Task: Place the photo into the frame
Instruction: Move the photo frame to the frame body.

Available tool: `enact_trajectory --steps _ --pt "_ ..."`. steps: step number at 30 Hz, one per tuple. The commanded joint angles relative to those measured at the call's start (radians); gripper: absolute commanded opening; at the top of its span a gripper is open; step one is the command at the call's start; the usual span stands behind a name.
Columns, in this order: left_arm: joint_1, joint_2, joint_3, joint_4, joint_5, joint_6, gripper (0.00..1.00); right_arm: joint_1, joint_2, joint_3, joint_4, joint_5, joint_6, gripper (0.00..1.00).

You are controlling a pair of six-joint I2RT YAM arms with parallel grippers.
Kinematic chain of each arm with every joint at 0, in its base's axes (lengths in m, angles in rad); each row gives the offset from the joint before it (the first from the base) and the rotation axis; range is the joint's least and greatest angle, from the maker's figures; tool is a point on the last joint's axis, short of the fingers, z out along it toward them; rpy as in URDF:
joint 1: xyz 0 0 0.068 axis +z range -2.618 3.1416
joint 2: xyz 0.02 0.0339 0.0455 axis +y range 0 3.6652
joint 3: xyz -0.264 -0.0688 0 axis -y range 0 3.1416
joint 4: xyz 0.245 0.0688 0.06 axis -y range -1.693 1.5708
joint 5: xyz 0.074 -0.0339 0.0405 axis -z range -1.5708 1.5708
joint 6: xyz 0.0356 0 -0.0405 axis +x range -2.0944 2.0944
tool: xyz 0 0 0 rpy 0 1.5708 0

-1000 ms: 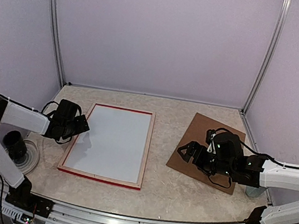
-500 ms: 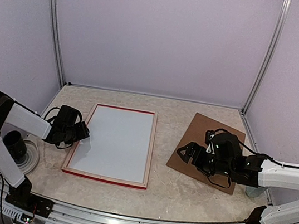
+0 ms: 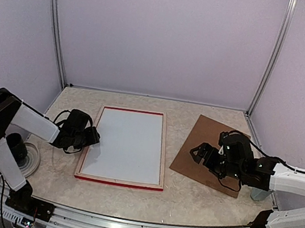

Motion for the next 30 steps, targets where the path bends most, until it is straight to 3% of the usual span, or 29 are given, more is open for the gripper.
enact_trajectory --steps 1,11,16,21,30 --pt "-0.018 0.036 0.068 -0.009 -0.026 0.019 0.62 -0.088 -0.089 -0.026 -0.078 0.051 -0.013 0.99" --pt "-0.018 0.081 0.170 -0.068 -0.099 0.084 0.64 -0.254 -0.159 -0.017 -0.201 0.070 -0.088 0.99" --pt "-0.038 0.015 0.199 -0.107 -0.139 0.098 0.77 -0.325 -0.105 0.019 -0.232 0.053 -0.132 0.99" --pt "-0.105 -0.059 0.271 -0.157 -0.167 0.137 0.98 -0.383 -0.041 0.064 -0.258 0.055 -0.164 0.99" --pt "-0.271 -0.020 0.472 -0.195 -0.121 0.224 0.99 -0.453 0.083 0.125 -0.307 0.067 -0.189 0.99"
